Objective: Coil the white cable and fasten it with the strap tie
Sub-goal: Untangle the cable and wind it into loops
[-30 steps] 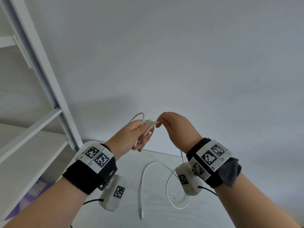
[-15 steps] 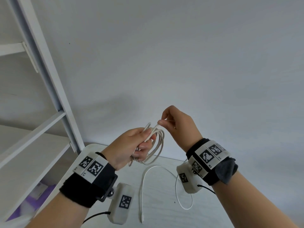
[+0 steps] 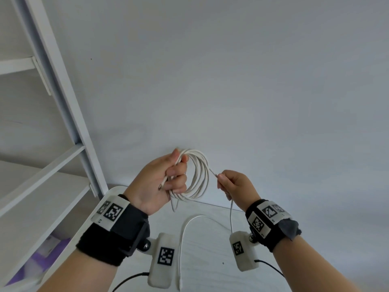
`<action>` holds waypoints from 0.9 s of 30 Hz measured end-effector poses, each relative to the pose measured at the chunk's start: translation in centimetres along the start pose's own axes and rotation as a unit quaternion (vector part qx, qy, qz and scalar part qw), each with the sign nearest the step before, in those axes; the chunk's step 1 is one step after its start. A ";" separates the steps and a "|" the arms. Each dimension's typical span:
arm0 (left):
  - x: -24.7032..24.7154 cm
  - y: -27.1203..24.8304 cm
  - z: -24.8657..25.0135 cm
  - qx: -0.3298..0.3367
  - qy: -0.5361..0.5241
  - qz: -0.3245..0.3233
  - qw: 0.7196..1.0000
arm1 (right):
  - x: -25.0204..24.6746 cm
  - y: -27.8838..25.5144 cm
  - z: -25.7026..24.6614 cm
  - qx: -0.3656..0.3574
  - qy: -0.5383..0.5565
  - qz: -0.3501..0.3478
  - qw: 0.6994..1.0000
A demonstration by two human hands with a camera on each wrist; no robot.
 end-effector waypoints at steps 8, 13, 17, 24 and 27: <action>-2.1 1.6 6.4 0.121 -0.117 0.009 0.986 | -2.4 -2.2 6.2 0.102 0.020 0.045 0.994; -4.0 2.6 8.3 0.145 -0.088 0.063 0.984 | -3.3 -3.5 7.0 0.107 0.028 0.063 0.992; -4.5 3.1 7.2 0.153 -0.031 0.123 0.980 | -2.2 -3.7 5.0 0.059 -0.104 0.016 0.993; -3.6 3.0 5.2 0.165 0.132 0.157 0.965 | 1.6 -4.6 -0.7 -0.016 -0.284 -0.101 0.953; -3.2 3.1 4.3 0.141 0.195 0.170 0.956 | 2.8 -4.9 -3.6 -0.061 -0.313 -0.126 0.939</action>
Point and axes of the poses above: each hand's wrist, its own y-axis towards the middle knuckle, its own x-axis out of the palm, z = x × y, the point moved 7 cm from there along y, towards the middle knuckle, and after that the axes turned 11 degrees about y, right-handed, at the moved point
